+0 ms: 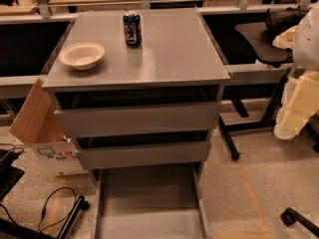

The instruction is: Place pepsi can into bottom drawer

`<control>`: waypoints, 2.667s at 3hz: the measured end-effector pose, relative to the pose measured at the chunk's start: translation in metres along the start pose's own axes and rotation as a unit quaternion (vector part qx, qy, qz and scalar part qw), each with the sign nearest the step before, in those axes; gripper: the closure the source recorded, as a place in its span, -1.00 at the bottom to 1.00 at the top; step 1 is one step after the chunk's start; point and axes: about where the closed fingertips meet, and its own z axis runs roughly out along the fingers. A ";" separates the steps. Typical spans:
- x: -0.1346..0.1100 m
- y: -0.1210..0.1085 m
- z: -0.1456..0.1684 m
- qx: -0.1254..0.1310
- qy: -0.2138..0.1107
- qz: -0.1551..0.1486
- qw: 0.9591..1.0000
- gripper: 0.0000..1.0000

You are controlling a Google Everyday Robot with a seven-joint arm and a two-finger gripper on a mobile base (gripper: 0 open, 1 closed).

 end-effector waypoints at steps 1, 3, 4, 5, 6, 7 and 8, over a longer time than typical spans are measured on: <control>0.000 0.000 0.000 0.000 0.000 0.000 1.000 -1.00; -0.029 -0.074 0.031 0.035 -0.086 -0.001 0.996 -1.00; -0.049 -0.119 0.046 0.064 -0.155 0.017 0.986 -1.00; -0.068 -0.151 0.062 0.090 -0.224 0.042 0.970 -1.00; -0.092 -0.191 0.079 0.127 -0.302 0.076 0.942 -1.00; -0.098 -0.210 0.076 0.158 -0.322 0.087 0.929 -1.00; -0.098 -0.210 0.076 0.158 -0.322 0.087 0.929 -1.00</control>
Offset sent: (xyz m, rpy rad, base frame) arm 0.0897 0.0071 -0.0046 0.1439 -0.1282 0.0663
